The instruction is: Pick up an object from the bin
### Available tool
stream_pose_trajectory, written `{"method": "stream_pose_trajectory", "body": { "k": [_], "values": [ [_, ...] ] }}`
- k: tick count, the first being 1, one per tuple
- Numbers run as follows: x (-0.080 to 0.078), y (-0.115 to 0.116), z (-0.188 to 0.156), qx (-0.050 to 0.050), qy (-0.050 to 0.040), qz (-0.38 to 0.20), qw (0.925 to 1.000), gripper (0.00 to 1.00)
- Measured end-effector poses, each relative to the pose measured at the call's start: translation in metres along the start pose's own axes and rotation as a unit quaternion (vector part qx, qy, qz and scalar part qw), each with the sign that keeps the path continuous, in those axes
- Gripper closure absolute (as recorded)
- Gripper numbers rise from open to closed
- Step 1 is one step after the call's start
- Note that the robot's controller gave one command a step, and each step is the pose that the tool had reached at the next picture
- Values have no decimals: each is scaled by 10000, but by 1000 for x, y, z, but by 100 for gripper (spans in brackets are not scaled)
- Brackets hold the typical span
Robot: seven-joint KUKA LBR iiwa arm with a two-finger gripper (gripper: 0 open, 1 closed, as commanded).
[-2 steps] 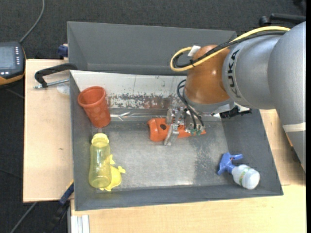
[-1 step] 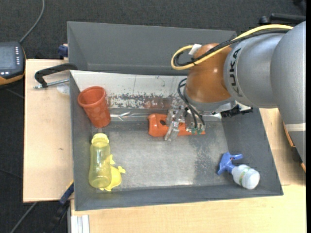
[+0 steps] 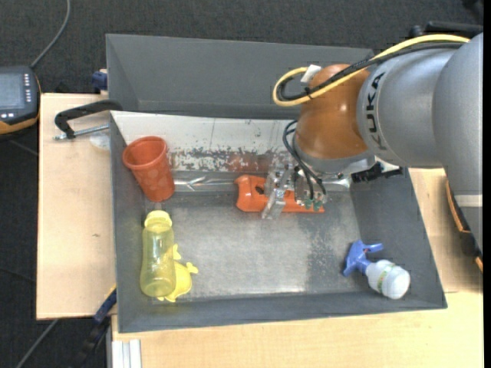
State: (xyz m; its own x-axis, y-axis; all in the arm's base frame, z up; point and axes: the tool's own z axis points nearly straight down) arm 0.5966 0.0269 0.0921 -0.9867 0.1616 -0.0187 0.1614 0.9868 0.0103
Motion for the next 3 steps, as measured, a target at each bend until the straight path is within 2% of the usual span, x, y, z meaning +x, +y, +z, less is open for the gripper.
{"method": "stream_pose_trajectory", "body": {
  "k": [1, 2, 3],
  "values": [
    [-1, 0, -7, -5, -15, 0, 10000, 100],
    [1, 1, -22, -4, 17, 1, 10000, 100],
    [-1, 1, -37, -8, -4, 2, 10000, 100]
  ]
}}
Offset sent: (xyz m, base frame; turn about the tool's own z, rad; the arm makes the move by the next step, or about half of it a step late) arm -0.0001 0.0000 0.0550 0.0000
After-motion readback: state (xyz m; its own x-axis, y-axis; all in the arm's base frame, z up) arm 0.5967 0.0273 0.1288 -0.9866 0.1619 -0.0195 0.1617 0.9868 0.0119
